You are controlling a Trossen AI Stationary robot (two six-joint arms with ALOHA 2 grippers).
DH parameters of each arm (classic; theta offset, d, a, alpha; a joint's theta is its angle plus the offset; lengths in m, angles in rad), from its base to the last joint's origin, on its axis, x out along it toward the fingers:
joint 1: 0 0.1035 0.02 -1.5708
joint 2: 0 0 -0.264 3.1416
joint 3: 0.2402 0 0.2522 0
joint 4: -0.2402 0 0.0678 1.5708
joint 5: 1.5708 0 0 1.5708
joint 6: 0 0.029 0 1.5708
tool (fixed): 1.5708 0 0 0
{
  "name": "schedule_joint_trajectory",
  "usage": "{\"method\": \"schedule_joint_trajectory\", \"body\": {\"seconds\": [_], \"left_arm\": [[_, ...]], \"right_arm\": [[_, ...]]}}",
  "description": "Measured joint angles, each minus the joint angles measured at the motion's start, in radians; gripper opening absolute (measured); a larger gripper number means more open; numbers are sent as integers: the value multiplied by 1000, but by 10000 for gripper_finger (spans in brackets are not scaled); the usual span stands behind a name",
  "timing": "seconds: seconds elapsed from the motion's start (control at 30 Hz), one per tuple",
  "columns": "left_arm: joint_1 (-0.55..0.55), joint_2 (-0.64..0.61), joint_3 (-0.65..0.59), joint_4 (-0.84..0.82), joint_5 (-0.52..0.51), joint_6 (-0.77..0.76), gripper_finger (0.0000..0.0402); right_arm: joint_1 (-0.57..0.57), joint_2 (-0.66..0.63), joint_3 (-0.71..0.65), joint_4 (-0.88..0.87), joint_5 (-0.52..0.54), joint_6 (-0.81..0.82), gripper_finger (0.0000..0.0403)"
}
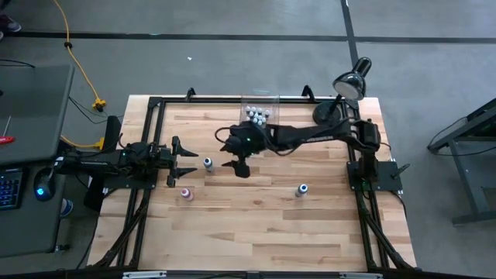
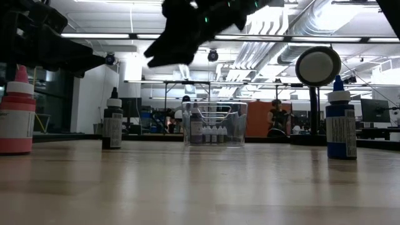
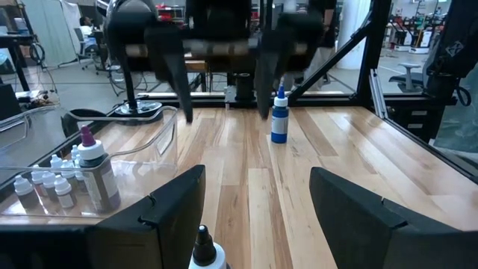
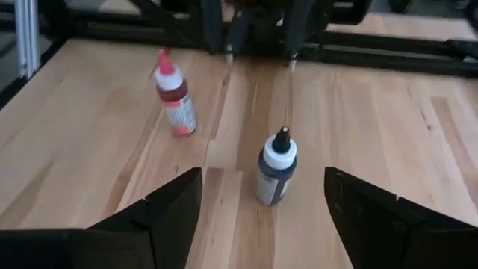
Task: Pick & Place food coloring
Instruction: Put the big black food coloring bottle into the transparent bin
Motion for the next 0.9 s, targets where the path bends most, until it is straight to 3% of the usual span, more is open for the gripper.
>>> {"method": "schedule_joint_trajectory", "body": {"seconds": [0.4, 0.63, 0.9], "left_arm": [[0, 0, 0, 0, 0, 0, 239], [0, 0, 0, 0, 0, 0, 239], [0, 0, 0, 0, 0, 0, 239]], "right_arm": [[14, -5, -383, 638, 38, 64, 268], [13, -2, -429, 660, 82, 206, 268], [19, 92, -356, 689, 63, 199, 268]]}}
